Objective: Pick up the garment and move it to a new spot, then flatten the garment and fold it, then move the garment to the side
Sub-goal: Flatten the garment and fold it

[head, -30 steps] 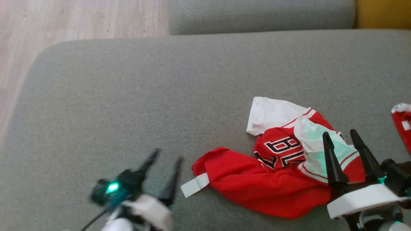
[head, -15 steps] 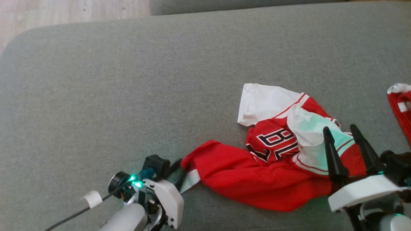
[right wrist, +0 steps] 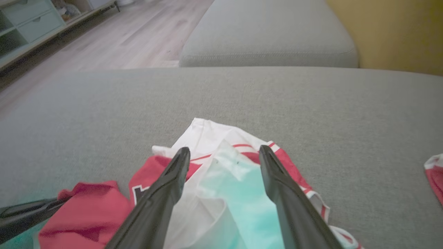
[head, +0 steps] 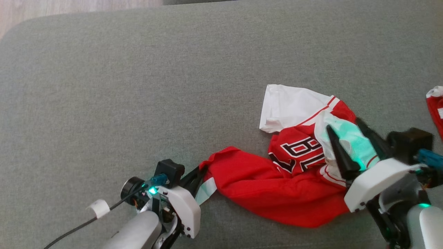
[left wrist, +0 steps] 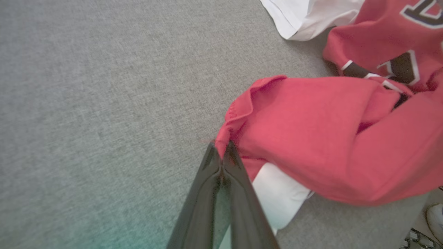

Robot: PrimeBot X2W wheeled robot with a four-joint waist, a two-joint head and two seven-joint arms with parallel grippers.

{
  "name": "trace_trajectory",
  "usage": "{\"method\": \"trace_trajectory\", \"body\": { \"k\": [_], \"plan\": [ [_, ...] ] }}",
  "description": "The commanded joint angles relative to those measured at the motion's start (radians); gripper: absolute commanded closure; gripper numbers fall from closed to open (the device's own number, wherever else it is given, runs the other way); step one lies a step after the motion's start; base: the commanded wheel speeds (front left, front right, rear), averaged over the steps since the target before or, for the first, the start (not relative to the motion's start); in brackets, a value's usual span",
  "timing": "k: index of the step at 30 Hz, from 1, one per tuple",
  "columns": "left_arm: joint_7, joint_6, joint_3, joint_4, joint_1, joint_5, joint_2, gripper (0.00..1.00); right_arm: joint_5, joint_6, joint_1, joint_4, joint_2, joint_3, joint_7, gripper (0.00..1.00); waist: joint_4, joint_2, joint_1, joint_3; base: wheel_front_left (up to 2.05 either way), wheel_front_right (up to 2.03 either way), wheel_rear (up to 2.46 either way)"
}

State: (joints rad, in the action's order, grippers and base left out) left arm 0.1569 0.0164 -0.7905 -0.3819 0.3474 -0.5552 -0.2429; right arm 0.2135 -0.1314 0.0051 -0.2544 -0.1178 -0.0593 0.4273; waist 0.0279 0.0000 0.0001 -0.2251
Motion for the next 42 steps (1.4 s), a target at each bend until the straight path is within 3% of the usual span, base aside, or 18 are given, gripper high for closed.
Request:
{"method": "trace_trajectory", "body": {
  "k": [1, 16, 17, 18, 19, 25, 31, 37, 42],
  "plan": [
    [-0.009, -0.004, 0.033, 0.015, 0.043, -0.004, -0.01, 1.0, 0.004, 0.001, -0.031, -0.035, -0.032, -0.035, 0.044, 0.0, -0.002, 0.0, -0.0001, -0.003, 0.0, 0.0, 0.0],
    [-0.038, -0.013, 0.028, -0.003, 0.072, -0.011, 0.009, 1.0, 0.02, 0.001, -0.176, 0.134, -0.116, -0.094, 0.238, 0.0, -0.042, 0.0, -0.0001, -0.039, 0.0, 0.0, 0.0],
    [-0.042, -0.013, 0.029, -0.004, 0.072, -0.012, 0.01, 1.0, 0.02, 0.001, -0.176, 0.14, -0.117, -0.089, 0.254, 0.14, -0.044, 0.0, -0.0001, -0.039, 0.0, 0.0, 0.0],
    [-0.048, -0.012, 0.029, -0.005, 0.072, -0.012, 0.011, 1.0, 0.022, 0.001, -0.176, 0.143, -0.115, -0.083, 0.267, 0.67, -0.046, 0.0, -0.0001, -0.038, 0.0, 0.0, 0.0],
    [-0.054, -0.012, 0.03, -0.005, 0.072, -0.013, 0.011, 1.0, 0.022, 0.001, -0.175, 0.141, -0.114, -0.077, 0.276, 1.0, -0.047, 0.0, -0.0001, -0.036, 0.0, 0.0, 0.0],
    [-0.108, 0.003, 0.051, 0.027, 0.057, -0.017, -0.002, 1.0, 0.016, 0.001, -0.123, 0.076, -0.081, 0.025, 0.288, 1.0, -0.055, 0.0, -0.0001, -0.004, 0.0, 0.0, 0.0],
    [-0.166, 0.037, 0.09, 0.144, 0.03, -0.008, -0.057, 1.0, 0.013, 0.001, -0.078, -0.05, -0.034, 0.143, 0.207, 1.0, -0.053, 0.0, -0.0001, 0.05, 0.0, 0.0, 0.0],
    [-0.195, 0.098, 0.148, 0.386, 0.025, 0.026, -0.133, 1.0, 0.004, 0.001, -0.083, -0.196, -0.023, 0.212, 0.089, 1.0, -0.05, 0.0, -0.0001, 0.115, 0.0, 0.0, 0.0],
    [-0.198, 0.143, 0.23, 0.628, 0.082, 0.076, -0.217, 1.0, -0.007, 0.001, -0.151, -0.305, -0.058, 0.249, 0.016, 1.0, -0.056, 0.0, -0.0001, 0.164, 0.0, 0.0, 0.0]
  ]
}}
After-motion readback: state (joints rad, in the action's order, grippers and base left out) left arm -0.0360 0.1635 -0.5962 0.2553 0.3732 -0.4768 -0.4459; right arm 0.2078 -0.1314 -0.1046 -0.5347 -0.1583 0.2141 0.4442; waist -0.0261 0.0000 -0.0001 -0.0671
